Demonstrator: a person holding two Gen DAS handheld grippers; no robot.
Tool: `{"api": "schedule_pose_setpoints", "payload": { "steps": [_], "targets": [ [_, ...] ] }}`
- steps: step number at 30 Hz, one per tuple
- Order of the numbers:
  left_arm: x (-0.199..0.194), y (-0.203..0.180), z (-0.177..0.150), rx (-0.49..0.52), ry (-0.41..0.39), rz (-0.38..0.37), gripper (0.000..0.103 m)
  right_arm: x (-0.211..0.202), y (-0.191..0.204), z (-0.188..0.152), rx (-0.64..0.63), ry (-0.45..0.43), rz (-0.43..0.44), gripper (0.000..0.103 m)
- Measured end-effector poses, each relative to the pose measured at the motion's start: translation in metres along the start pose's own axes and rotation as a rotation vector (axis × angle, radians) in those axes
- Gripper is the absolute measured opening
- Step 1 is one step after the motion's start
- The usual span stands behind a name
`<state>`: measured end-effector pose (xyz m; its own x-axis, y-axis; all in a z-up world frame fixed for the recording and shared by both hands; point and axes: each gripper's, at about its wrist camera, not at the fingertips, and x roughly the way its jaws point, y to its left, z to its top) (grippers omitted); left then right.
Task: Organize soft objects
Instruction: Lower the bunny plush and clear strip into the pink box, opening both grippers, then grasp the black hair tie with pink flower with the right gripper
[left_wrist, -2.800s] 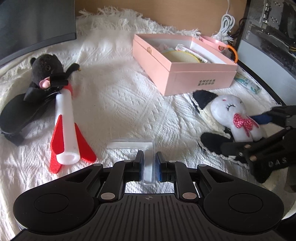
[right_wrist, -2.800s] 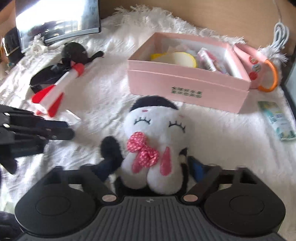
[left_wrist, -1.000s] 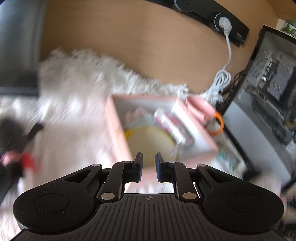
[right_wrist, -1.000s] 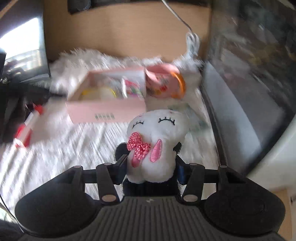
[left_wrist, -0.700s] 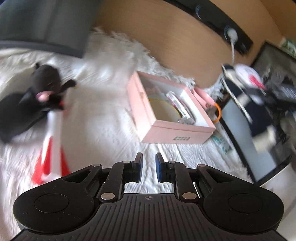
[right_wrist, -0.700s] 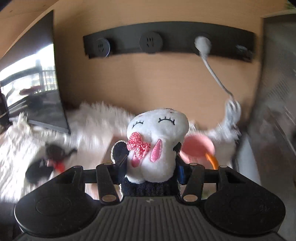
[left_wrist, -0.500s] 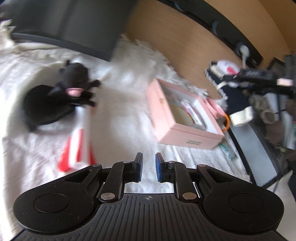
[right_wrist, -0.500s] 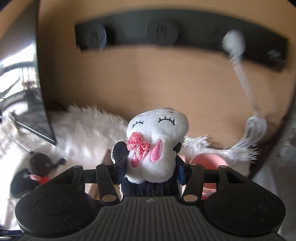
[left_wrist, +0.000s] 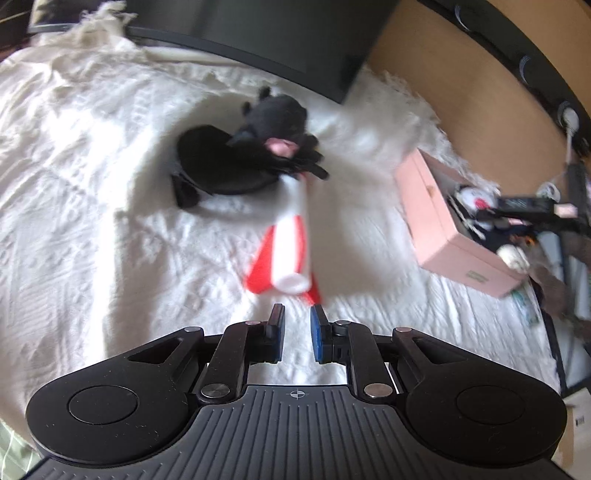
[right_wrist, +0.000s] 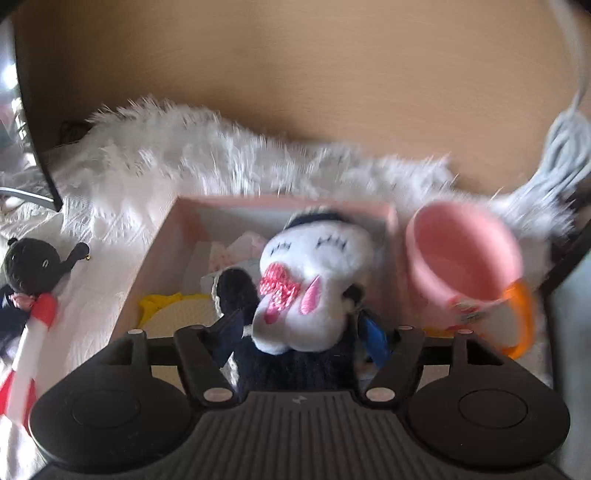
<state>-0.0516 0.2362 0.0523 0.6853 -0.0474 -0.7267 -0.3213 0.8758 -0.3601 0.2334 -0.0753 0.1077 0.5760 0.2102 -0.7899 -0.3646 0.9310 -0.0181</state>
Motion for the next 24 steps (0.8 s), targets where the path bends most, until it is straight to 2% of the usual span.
{"api": "schedule_pose_setpoints", "payload": {
  "steps": [3, 5, 7, 9, 12, 14, 18, 24],
  "targets": [
    [-0.004, 0.009, 0.003, -0.032, -0.028, 0.031, 0.016, -0.042, 0.018, -0.008, -0.105, -0.141, -0.053, 0.084],
    [-0.006, 0.016, 0.007, -0.05, -0.039, 0.047, 0.016, -0.063, 0.035, -0.015, -0.145, -0.196, -0.002, 0.086],
    [-0.008, 0.021, 0.01, -0.055, -0.046, 0.058, 0.016, -0.072, 0.055, -0.021, -0.163, -0.211, 0.078, 0.086],
    [-0.011, 0.025, 0.013, -0.053, -0.057, 0.061, 0.016, -0.072, 0.084, -0.028, -0.169, -0.203, 0.159, 0.086],
    [-0.018, 0.033, 0.014, -0.054, -0.07, 0.05, 0.016, -0.056, 0.132, -0.037, -0.2, -0.116, 0.284, 0.086],
    [-0.025, 0.039, 0.013, -0.05, -0.076, 0.049, 0.016, -0.04, 0.168, -0.045, -0.234, -0.068, 0.327, 0.086],
    [-0.041, 0.058, 0.006, -0.043, -0.084, 0.045, 0.016, -0.016, 0.224, -0.053, -0.274, -0.035, 0.359, 0.084],
    [-0.05, 0.087, -0.008, -0.063, -0.088, 0.052, 0.016, 0.008, 0.278, -0.04, -0.304, -0.121, 0.343, 0.084]
  ]
}}
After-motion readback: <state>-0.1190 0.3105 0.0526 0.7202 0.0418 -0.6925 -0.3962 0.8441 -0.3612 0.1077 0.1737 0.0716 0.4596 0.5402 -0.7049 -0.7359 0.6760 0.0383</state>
